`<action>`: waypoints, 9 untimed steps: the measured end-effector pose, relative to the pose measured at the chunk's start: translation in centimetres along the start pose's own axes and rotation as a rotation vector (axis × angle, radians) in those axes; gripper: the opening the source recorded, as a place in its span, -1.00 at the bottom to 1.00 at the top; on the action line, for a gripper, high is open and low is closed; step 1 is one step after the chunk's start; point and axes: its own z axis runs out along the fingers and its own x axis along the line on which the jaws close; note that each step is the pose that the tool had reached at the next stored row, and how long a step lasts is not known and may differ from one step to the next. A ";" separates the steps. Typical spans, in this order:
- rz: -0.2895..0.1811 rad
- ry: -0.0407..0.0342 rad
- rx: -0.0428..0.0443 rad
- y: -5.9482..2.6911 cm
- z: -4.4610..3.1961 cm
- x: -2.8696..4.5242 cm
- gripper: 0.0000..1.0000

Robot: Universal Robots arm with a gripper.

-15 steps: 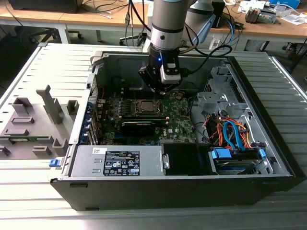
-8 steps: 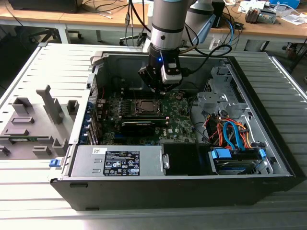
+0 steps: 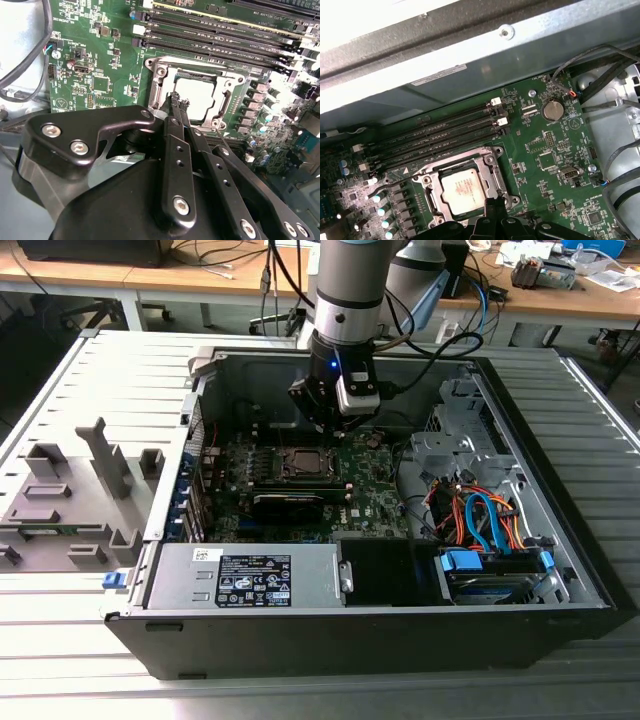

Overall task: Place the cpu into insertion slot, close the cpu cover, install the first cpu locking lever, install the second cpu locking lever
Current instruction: 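Install the first cpu locking lever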

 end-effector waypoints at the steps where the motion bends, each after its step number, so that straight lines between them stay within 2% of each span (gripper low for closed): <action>1: -0.002 -0.0001 0.0000 0.00 0.00 0.00 -0.79; 9: -0.012 -0.0006 0.0002 0.00 0.00 0.00 -0.79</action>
